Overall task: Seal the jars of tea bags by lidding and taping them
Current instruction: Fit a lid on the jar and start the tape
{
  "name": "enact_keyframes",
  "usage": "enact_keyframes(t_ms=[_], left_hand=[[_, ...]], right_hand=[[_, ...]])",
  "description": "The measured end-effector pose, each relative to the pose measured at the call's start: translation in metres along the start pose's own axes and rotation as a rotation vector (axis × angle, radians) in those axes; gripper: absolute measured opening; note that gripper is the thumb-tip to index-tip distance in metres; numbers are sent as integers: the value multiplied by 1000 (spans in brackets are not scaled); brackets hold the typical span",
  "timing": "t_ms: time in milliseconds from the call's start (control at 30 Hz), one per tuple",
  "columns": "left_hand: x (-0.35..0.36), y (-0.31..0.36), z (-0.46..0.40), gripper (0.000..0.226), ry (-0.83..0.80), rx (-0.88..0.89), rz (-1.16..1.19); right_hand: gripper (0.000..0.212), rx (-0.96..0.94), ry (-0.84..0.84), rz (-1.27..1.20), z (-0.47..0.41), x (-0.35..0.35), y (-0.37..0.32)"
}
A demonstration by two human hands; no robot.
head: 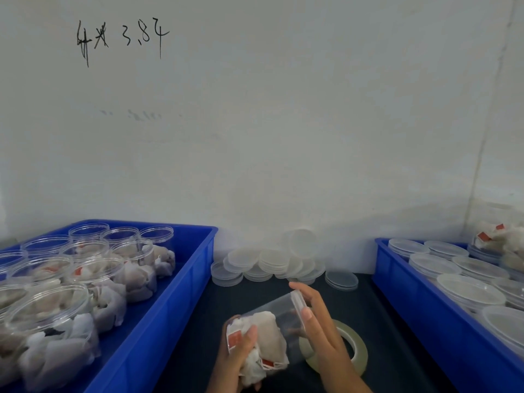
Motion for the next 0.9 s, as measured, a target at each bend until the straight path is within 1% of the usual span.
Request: enact_keyframes(t_ms=[67, 133, 233, 300, 367, 433, 500, 567, 633, 667, 800, 900], left_hand=[[4, 3, 4, 22, -81, 71, -14], [8, 6, 7, 22, -122, 105, -19], [3, 7, 3, 20, -44, 97, -8], [1, 7, -1, 26, 13, 94, -70], [1, 10, -3, 32, 25, 101, -114], [7, 10, -3, 38, -62, 115, -108], [7, 4, -4, 38, -120, 83, -63], [4, -3, -6, 36, -141, 49, -21], [7, -5, -6, 44, -176, 48, -38], [9, -4, -5, 49, -182, 53, -53], [8, -1, -4, 68, -140, 82, -105], [8, 0, -3, 64, -130, 94, -130]], right_hand=[[32, 35, 0, 4, -1, 0, 5], [30, 47, 0, 15, -2, 0, 7], [24, 54, 17, 32, -5, -2, 7], [22, 70, 25, 27, -6, -3, 7], [22, 76, 38, 26, -7, -3, 7], [21, 74, 64, 34, -8, -4, 8], [18, 87, 99, 12, -7, -6, 10], [25, 100, 100, -29, -6, -5, 13], [41, 102, 71, -48, -5, -1, 15], [43, 100, 68, -49, -5, 0, 15], [27, 78, 126, -31, -5, -6, 14], [18, 78, 127, 6, -7, -6, 14]])
Point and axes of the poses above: each hand's wrist, its own z-axis away from the middle knuckle, its own x-axis out of the palm, y = z × x, the point moved 10 cm from there along -z, towards the middle knuckle, and after that the axes turned 14 degrees about -x, right-handed, at the moved point
